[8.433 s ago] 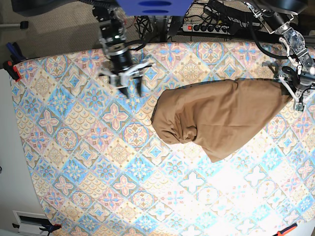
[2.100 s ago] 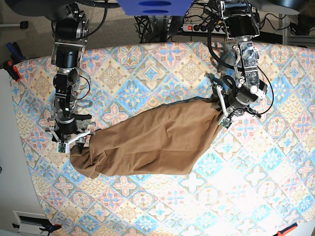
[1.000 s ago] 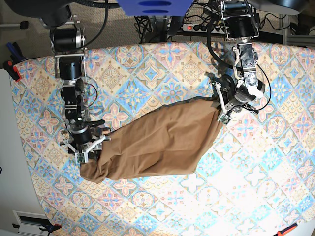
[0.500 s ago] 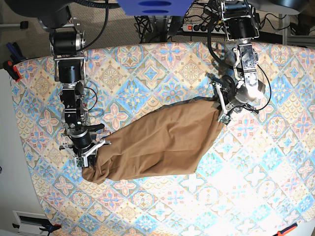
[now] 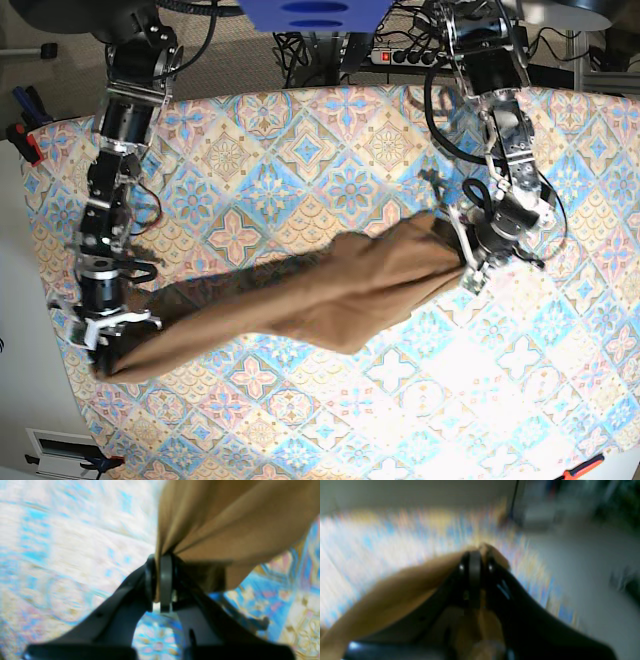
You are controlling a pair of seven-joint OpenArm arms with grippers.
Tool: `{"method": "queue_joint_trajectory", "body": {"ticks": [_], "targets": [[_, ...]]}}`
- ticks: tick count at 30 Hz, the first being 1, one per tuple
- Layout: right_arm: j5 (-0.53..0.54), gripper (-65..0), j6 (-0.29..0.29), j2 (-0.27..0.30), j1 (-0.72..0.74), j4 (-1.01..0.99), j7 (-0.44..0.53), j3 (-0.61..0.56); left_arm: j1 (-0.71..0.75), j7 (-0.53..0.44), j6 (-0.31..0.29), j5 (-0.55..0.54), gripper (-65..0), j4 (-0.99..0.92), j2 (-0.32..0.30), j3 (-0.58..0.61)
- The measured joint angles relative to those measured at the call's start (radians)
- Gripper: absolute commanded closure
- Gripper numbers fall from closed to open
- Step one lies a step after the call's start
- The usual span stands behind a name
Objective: Layout the t-shirt on the table in an organized manner, then fold the t-shirt properly
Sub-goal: 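Lift the shirt with both grippers and swing it to shake it out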
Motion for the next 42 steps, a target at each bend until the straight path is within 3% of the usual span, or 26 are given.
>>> {"method": "queue_joint_trajectory", "body": {"ticks": [4,8,12,17,24,32,35,39,42], "targets": [[-0.005,0.0,-0.001,-0.002,-0.075,0.078,-0.043,0.076,-0.078,0.006,0.0,0.006,0.0,0.045,-0.004,-0.043],[-0.002,0.0,-0.006,0.005,-0.135,0.159,-0.019,0.091,-0.15,-0.001,-0.003,-0.003,0.0,0.06,-0.006,-0.06],[-0.003,0.0,0.015,-0.015,-0.161,0.198,-0.035,0.135,-0.18,0.01,-0.003,0.011,0.0,0.061,-0.009,-0.067],[-0.003,0.0,0.0,0.0,-0.158,0.243,-0.024,0.197,-0.213,0.006,-0.011,-0.007,0.0,0.061,-0.023,-0.062],[-0.001,0.0,0.01,-0.049,-0.164,0.286,-0.029,0.253,-0.217,0.001,-0.008,-0.006,0.0,0.12,-0.032,-0.062],[0.003,0.0,0.008,-0.06,-0.206,0.27,-0.211,0.242,-0.054,0.048,-0.015,-0.004,0.0,0.102,-0.032,-0.058],[0.002,0.0,-0.001,-0.056,-0.202,0.229,-0.306,0.196,-0.105,0.055,-0.016,-0.004,0.0,0.031,-0.048,-0.043],[-0.005,0.0,-0.008,-0.061,-0.111,0.134,-0.419,0.113,-0.23,0.061,-0.004,0.014,0.0,-0.121,-0.103,0.082],[0.008,0.0,0.002,-0.051,0.056,0.089,-0.389,0.074,-0.323,0.058,-0.003,0.022,0.0,-0.236,-0.102,0.165]]}}
